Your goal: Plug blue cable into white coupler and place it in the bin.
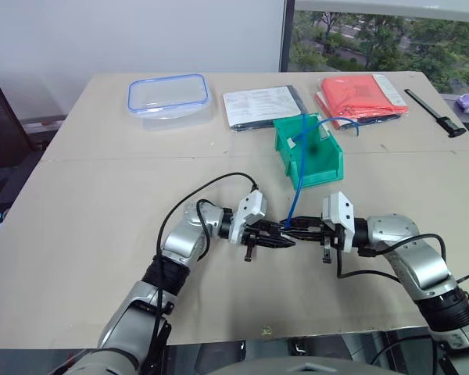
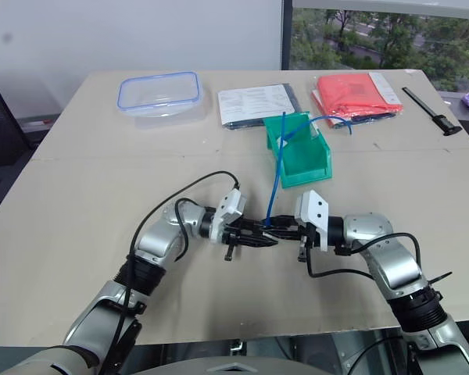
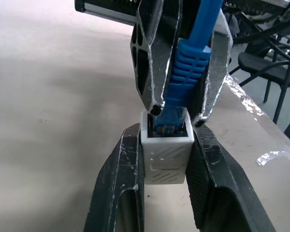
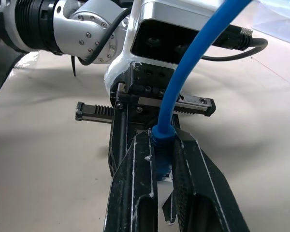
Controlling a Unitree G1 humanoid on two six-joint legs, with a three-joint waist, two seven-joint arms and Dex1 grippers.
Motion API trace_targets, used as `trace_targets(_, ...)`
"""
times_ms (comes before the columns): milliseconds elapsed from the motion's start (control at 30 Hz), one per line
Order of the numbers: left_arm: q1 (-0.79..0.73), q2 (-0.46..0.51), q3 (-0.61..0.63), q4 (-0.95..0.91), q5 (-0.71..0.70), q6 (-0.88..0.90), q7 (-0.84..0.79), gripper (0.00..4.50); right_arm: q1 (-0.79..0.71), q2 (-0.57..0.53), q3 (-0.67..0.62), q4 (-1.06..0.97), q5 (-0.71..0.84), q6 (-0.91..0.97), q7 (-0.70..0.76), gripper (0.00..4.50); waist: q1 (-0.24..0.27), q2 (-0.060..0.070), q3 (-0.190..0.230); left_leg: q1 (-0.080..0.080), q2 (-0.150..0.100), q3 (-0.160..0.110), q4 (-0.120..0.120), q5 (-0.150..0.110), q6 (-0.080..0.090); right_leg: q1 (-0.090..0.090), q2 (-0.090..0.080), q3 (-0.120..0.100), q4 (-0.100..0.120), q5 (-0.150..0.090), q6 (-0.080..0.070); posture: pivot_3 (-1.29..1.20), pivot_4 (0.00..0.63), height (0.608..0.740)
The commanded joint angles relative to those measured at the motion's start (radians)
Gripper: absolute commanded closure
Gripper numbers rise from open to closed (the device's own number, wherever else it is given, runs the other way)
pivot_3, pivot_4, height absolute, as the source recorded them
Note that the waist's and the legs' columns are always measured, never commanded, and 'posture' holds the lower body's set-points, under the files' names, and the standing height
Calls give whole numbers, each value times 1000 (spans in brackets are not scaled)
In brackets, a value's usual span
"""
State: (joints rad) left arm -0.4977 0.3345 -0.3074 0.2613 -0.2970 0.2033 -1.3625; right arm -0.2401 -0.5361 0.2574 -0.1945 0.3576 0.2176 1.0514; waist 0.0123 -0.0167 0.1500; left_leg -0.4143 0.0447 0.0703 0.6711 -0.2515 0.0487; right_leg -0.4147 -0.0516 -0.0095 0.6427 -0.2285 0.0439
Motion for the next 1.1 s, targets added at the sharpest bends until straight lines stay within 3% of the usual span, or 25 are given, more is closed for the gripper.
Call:
trace_targets(33, -92, -67, 107, -212, -159, -12, 26, 3929, 95, -53, 121, 105, -94, 86, 33, 4500, 0, 0, 0, 0, 0, 0, 0, 0, 0, 0, 0, 0, 0, 0, 0, 0, 150, 740)
trace_targets(233, -80, -66, 110, -228, -160, 20, 20, 3929, 82, -29, 57, 66, -13, 84, 12, 4500, 0, 0, 0, 0, 0, 0, 0, 0, 0, 0, 0, 0, 0, 0, 0, 0, 150, 740)
trace_targets(400, -29, -34, 73, -190, -103, -7, -8, 3929, 0, 64, -103, -67, 235, 158, -42, 4500, 0, 0, 0, 0, 0, -1, 0, 0, 0, 0, 0, 0, 0, 0, 0, 0, 150, 740)
trace_targets(567, -3, -31, 60, -186, -79, -8, -3, 3929, -47, 60, -148, -126, 289, 217, -52, 4500, 2, 0, 0, 0, 0, 0, 0, 0, 0, 0, 0, 0, 0, 0, 0, 0, 150, 740)
trace_targets(833, 10, -11, 64, -183, -47, -38, 33, 172, -60, 45, -140, -98, 250, 204, -27, 4500, -1, 0, 0, 0, 0, 0, 0, 0, 0, 0, 0, 0, 0, 0, 0, 0, 150, 740)
trace_targets(1100, 112, 60, 147, -336, -78, 89, 195, 172, -168, 75, -225, 10, 253, 215, -106, 4500, -2, 0, 0, 1, 1, 0, 0, 0, 0, 0, 0, 1, 1, 0, 0, 0, 150, 740)
